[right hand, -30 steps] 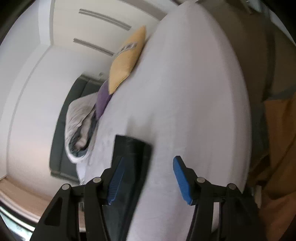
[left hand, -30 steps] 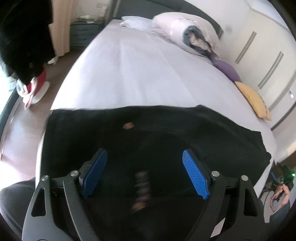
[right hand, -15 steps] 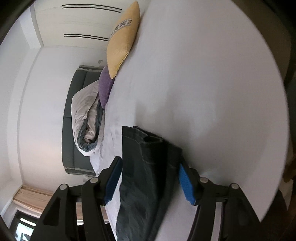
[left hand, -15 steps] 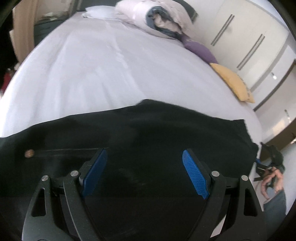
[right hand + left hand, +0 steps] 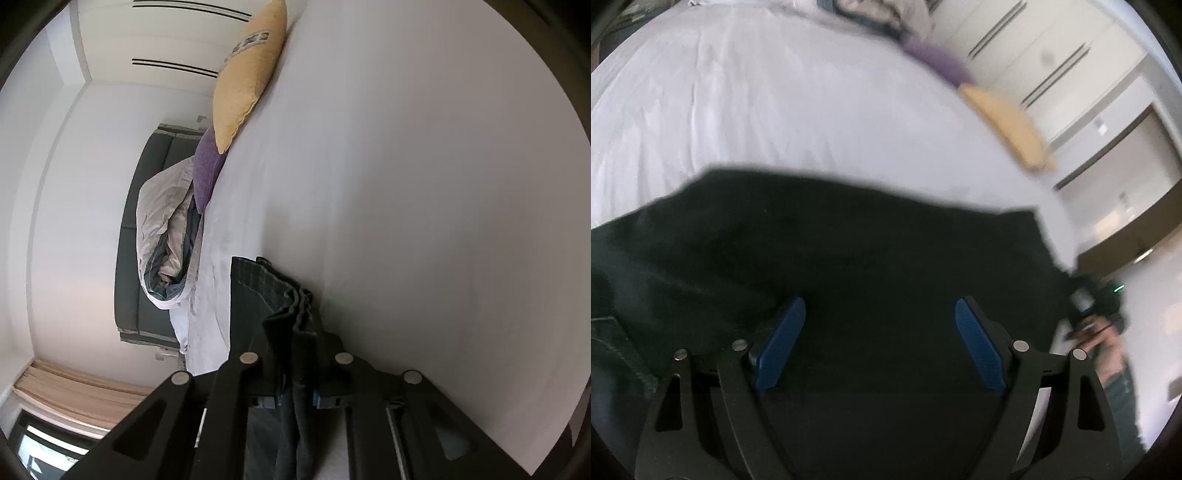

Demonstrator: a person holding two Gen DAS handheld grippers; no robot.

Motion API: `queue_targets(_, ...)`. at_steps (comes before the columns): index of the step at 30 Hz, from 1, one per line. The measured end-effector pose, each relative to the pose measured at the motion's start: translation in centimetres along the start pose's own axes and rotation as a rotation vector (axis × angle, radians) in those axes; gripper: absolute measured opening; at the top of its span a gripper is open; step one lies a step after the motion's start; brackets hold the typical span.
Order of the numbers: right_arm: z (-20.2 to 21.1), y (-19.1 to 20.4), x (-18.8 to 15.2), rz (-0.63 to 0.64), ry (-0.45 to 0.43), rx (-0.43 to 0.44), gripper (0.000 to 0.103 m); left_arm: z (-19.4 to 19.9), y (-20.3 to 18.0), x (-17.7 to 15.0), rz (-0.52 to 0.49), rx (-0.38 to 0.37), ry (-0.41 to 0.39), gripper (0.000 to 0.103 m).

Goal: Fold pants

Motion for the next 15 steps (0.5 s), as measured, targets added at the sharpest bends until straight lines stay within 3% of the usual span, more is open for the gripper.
queue_targets(10, 0.4, 1.2, -0.4, 0.103, -0.058, -0.066, 0.01, -1.0, 0.0, -0.8, -0.006, -0.03, -0.017, 0.08)
queue_targets(13, 1.0, 3.7, -1.3, 0.211, -0.076, -0.08, 0.01, -1.2, 0.2, -1.3, -0.002, -0.03, -0.018, 0.08)
queue_targets(15, 1.1, 6.9, -3.5, 0.36, -0.064, -0.082, 0.01, -0.9, 1.1, -1.3, 0.004, -0.033, -0.019, 0.08)
Point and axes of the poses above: each gripper's, at about its wrist camera, not at the fingertips, and z roughly against the way its jaws point, y to its left, x to its top, the point moved 9 cm from there along -z, roughly the way its jaws point, and after that the axes turned 8 degrees about -z, right-handed, at the moved point
